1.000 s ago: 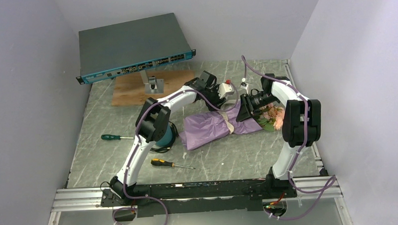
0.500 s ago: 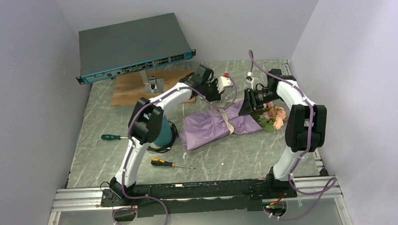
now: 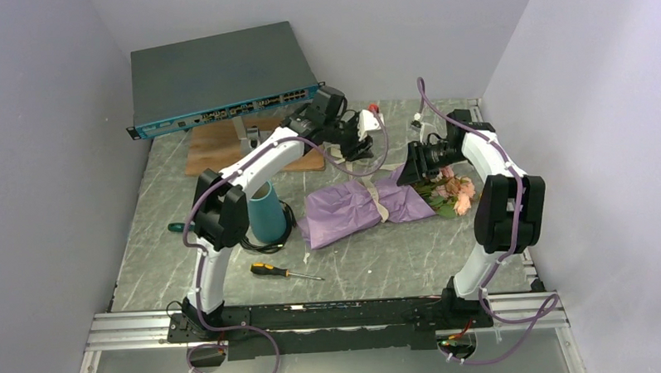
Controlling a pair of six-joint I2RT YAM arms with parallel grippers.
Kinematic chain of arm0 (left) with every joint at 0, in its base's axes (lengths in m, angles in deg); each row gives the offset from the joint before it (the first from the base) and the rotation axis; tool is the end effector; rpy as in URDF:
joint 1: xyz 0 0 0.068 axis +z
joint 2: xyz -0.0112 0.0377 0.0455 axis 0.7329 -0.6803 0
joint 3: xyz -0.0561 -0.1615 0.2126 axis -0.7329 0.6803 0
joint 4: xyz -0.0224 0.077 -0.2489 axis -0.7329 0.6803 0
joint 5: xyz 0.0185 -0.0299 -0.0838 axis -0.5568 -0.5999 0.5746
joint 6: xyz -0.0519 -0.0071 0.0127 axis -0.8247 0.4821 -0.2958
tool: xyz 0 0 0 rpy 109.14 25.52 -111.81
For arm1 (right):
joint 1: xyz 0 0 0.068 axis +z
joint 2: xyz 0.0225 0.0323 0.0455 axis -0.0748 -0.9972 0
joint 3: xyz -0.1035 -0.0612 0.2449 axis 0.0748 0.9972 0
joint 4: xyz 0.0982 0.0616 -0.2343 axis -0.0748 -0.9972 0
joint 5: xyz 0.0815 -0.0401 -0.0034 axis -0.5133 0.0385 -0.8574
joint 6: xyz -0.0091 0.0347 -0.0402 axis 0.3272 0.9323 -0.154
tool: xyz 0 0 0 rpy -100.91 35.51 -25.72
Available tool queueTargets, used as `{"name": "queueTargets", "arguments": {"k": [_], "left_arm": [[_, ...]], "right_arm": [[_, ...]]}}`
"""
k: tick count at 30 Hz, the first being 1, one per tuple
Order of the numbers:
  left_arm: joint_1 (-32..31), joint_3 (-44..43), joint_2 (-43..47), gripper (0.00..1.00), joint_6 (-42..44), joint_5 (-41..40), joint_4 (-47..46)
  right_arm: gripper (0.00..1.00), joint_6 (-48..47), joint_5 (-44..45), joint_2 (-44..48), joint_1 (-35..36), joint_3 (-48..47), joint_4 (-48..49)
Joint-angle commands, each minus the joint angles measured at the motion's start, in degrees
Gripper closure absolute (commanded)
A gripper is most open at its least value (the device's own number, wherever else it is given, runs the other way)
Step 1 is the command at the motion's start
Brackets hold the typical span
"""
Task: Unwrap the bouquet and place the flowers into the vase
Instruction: Untie the ribbon from the wrapping paper.
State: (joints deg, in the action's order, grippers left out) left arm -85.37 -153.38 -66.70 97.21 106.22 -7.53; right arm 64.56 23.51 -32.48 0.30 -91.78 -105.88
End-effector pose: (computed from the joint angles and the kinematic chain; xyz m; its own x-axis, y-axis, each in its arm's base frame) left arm 0.3731 -0.3215 0.3157 0.1602 0.4308 -0.8881 0.9741 0.0763 0.2127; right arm 0.3394 0.0032 0.2386 -0.8812 -0.1549 -0.4466 -0.4314 0.6499 0.6257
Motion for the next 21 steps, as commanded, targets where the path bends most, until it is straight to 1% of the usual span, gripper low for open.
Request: {"name": "queueTargets", "arguments": {"k": [1, 5, 8, 12, 16, 21], "left_arm": [[-0.17, -1.16, -3.4, 0.46, 10.39, 3.66, 11.22], [-0.21, -0.44, -4.98, 0.44, 20.75, 5.19, 15.87], [-0.67, -0.77, -6.53, 0.44, 25.18, 4.5, 17.23], [-1.42, -1.66, -8.44, 0.44, 28.79, 4.69, 18.1], [-2.23, -1.37, -9.96, 0.47, 32.34, 5.07, 17.49], [-2.63, -0.84, -12.27, 0.45, 33.27, 4.8, 13.98]], "right_arm": [[0.59, -0.12, -1.14, 1.44, -0.15, -2.59, 0.51], [0.59, -0.61, -1.22, 1.5, -0.17, -2.67, -0.43], [0.59, -1.01, -1.75, 1.19, -0.14, -2.75, -1.36], [0.59, -0.85, -3.13, 1.13, 0.07, -2.02, -1.66], [0.59, 0.09, -4.28, 0.95, 1.01, -0.54, -1.09], [0.59, 0.83, -4.41, -0.43, 3.02, 0.55, -0.25]]}}
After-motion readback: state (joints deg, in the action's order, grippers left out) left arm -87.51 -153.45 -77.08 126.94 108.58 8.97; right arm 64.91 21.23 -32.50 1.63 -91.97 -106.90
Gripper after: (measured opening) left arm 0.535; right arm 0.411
